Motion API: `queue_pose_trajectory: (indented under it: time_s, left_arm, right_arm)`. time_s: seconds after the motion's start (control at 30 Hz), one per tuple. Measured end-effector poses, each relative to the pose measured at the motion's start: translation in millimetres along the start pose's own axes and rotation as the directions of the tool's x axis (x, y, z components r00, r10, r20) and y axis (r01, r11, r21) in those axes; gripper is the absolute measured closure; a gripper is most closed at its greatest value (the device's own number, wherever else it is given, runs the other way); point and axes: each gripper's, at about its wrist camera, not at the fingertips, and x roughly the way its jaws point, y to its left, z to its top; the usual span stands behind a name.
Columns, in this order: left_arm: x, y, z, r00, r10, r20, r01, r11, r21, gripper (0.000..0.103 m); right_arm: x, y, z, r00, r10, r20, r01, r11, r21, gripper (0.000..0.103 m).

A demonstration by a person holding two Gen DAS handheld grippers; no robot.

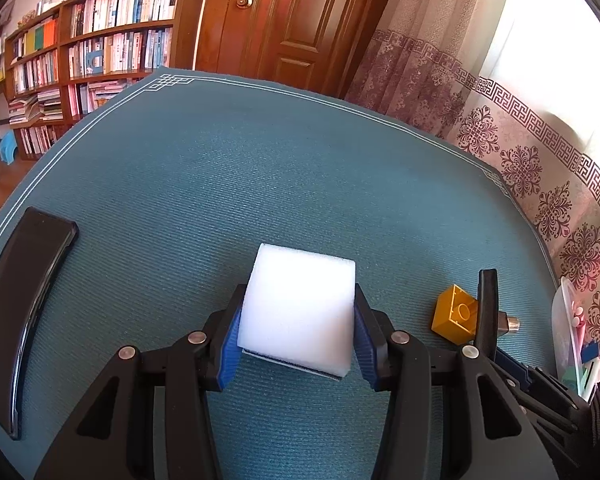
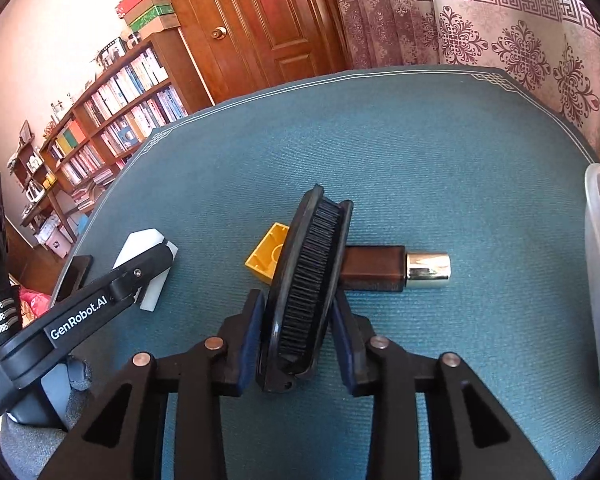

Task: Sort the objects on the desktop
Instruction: 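Grasp the black hair comb with the right gripper while the left gripper holds the sponge, then lift and carry the black comb toward the bowl with the right gripper while the left holds the sponge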

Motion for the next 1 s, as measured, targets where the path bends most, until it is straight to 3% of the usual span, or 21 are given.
queue_pose_trajectory:
  time_s: [0.4, 1.0]
  left_arm:
    - [-4.9, -11.9, -4.6, 0.999, -0.042, 0.0, 0.042, 0.999, 0.026, 0.053]
    - [-6.1, -16.1, -4.1, 0.998, -0.056, 0.001, 0.056, 0.998, 0.029, 0.053]
  right_arm:
    - [-28.5, -0.5, -7.5, 0.999, 0.014, 0.034, -0.015, 1.0, 0.025, 0.071]
    - [-6.5, 1.0, -9.6, 0.998, -0.055, 0.008, 0.055, 0.998, -0.024, 0.067]
